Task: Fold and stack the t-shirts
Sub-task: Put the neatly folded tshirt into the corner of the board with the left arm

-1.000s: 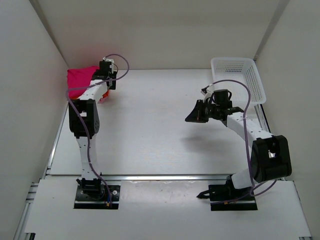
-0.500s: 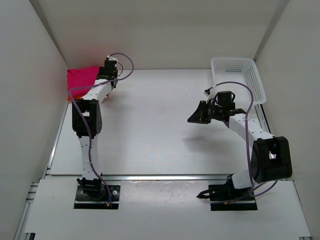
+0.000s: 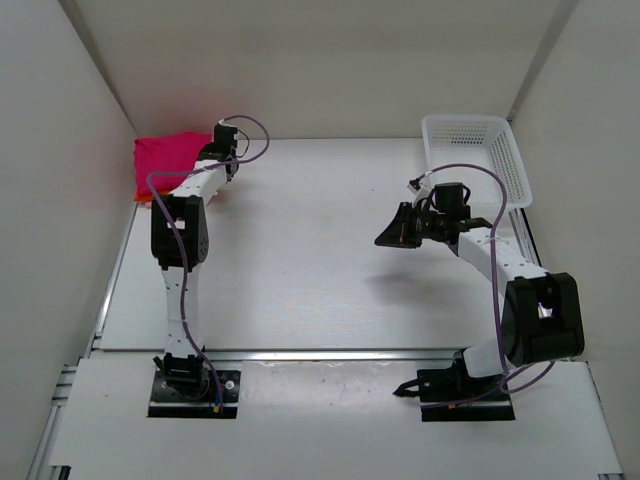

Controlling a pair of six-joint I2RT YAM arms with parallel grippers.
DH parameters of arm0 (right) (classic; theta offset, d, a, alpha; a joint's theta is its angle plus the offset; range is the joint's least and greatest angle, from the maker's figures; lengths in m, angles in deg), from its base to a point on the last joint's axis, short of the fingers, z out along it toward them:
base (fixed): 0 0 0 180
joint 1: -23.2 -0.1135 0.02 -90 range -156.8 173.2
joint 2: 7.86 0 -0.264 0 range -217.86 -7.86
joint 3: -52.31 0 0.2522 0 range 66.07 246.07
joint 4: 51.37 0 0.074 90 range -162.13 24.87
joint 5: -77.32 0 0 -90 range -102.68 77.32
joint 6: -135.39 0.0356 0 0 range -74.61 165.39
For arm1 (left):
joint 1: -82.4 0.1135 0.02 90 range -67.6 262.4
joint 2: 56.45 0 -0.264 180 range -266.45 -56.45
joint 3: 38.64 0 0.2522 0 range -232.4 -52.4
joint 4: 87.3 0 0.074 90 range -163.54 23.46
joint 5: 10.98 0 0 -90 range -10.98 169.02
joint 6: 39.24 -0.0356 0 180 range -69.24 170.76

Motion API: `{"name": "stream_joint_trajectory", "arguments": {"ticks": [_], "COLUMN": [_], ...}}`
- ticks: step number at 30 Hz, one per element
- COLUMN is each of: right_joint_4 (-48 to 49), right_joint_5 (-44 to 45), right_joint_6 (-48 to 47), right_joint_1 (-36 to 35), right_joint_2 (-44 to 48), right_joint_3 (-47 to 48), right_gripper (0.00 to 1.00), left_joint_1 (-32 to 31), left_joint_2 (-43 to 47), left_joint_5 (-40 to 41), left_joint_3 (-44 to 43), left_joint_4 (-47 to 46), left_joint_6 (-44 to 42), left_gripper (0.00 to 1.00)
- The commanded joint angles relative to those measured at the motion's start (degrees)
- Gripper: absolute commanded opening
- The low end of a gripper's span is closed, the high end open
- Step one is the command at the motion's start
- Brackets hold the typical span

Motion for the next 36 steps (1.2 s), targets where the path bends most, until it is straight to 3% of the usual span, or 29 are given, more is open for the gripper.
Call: {"name": "stream_joint_trajectory", "arguments": {"ticks": [1,2,20,22,23,24,28,30,36], "right_joint_4": [2.03,2.03,2.3,2.29,2.21,2.12,2.21,2.03,-3.32], "right_joint_5": [-1.02,-0.68,-1.29,-1.55,-1.47,-1.38,-1.64,-2.52,-2.52], "right_joint_6": [-0.63,-0.54,-0.72,-1.15,-0.98,-1.68,-3.61,-4.23,-10.37], "right_joint_1": [0.58,0.41,-0.91,-1.0,-0.92,-1.09,-0.13,0.84,1.29], "right_joint_2": [1.22,0.7,1.04,0.69,0.26,0.17,-1.5,-2.73,-9.5], "right_joint_3": [-0.29,-0.29,-0.99,-0.91,-0.64,-0.47,1.47,2.87,10.41], "right_gripper": [0.05,0.05,0.05,0.05,0.06,0.06,0.1,0.11,0.11], "left_joint_1": [0.38,0.03,-0.94,-0.77,-0.77,-0.94,-1.47,-2.52,-4.02], "left_joint_2": [0.15,0.75,10.95,10.95,11.3,11.48,15.6,20.77,38.97], "left_joint_5": [1.44,2.06,2.68,2.77,3.29,3.38,5.57,5.41,-11.63], "left_joint_3": [-3.48,-3.14,10.13,10.14,9.7,9.35,8.11,10.3,25.04], "left_joint_4": [2.85,2.6,-2.06,-1.72,-1.02,-0.4,2.59,4.34,10.58], "left_joint_6": [-0.24,0.11,0.46,0.46,0.46,1.07,2.48,5.28,16.44], "left_gripper": [0.12,0.0,0.0,0.06,0.27,0.55,0.78,0.99,0.98]}}
